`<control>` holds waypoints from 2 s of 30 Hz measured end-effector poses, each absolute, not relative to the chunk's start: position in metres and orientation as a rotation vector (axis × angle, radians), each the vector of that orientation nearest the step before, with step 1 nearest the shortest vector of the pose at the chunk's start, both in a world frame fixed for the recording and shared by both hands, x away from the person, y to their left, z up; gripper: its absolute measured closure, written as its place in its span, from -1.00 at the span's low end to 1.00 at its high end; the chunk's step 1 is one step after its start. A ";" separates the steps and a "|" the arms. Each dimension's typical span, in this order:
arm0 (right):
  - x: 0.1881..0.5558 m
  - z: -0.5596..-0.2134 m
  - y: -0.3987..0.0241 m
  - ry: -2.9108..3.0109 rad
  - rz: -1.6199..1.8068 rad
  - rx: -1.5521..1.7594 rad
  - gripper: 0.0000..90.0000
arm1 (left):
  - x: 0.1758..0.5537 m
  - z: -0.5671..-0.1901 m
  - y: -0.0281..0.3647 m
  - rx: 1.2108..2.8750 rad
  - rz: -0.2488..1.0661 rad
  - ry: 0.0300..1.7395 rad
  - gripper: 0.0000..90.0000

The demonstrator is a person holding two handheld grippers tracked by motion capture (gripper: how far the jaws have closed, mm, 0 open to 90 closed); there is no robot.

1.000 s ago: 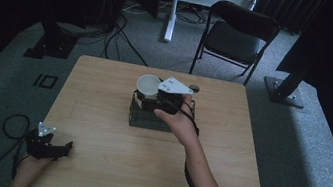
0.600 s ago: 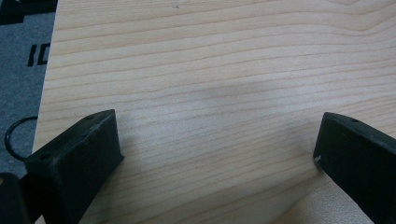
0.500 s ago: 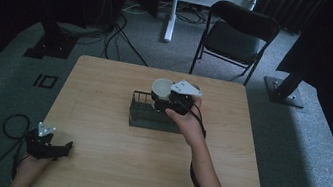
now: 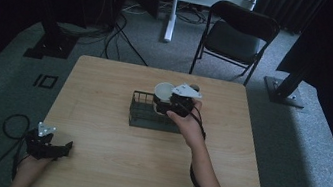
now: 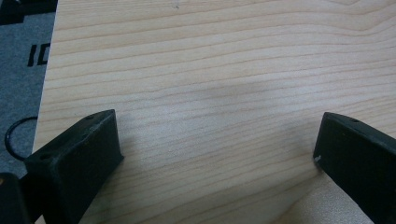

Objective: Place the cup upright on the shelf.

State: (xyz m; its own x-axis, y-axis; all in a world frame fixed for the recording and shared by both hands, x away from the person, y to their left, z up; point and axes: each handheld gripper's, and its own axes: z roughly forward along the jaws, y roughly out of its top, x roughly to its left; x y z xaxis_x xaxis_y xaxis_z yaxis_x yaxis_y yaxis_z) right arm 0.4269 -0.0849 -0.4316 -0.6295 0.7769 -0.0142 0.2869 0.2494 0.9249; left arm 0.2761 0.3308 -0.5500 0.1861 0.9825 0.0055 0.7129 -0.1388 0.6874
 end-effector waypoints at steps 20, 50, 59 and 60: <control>0.433 -0.461 -0.088 2.089 1.324 1.027 -0.57 | 0.276 -0.550 0.331 1.917 0.637 1.585 -0.98; 0.416 -0.456 -0.105 2.124 1.330 0.996 -0.72 | 0.276 -0.550 0.331 1.918 0.637 1.585 -0.98; 0.404 -0.458 -0.120 2.097 1.318 1.005 -0.72 | 0.276 -0.550 0.331 1.918 0.636 1.585 -0.98; 0.402 -0.458 -0.123 2.093 1.319 1.007 -0.72 | 0.276 -0.550 0.331 1.917 0.636 1.585 -0.98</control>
State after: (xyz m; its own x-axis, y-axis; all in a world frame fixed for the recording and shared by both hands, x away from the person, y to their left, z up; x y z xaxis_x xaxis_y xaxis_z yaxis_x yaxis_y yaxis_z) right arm 0.4023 -0.1227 -0.4576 -0.6226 0.7826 -0.0030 0.3346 0.2697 0.9029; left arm 0.2761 0.3308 -0.5499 0.1859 0.9825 0.0053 0.7134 -0.1387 0.6869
